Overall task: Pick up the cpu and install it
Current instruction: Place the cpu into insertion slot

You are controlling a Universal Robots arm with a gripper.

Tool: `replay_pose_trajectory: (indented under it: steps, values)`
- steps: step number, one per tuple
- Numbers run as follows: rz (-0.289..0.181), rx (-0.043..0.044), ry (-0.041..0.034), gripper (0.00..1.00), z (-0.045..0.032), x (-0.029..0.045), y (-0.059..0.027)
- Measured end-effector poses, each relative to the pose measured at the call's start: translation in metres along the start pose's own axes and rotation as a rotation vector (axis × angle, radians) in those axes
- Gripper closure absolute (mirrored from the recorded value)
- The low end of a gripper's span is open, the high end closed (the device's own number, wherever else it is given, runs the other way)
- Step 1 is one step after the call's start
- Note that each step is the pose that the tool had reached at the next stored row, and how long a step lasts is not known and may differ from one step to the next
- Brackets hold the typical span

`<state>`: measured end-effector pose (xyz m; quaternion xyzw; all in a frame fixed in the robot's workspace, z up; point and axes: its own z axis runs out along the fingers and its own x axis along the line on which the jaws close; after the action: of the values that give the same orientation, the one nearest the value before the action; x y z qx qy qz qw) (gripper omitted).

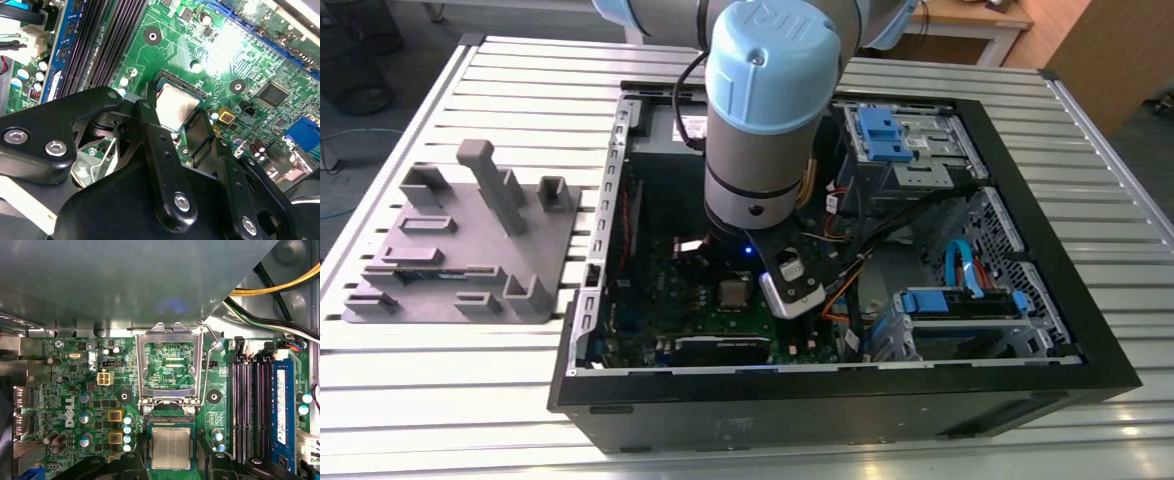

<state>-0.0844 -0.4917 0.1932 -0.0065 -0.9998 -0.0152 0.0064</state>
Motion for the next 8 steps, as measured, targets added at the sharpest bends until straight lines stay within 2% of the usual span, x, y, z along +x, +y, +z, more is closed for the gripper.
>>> replay_pose_trajectory:
  steps: [8]
  values:
    - [0.000, 0.0000, 0.0000, 0.53, 0.0014, 0.0000, 0.0000]
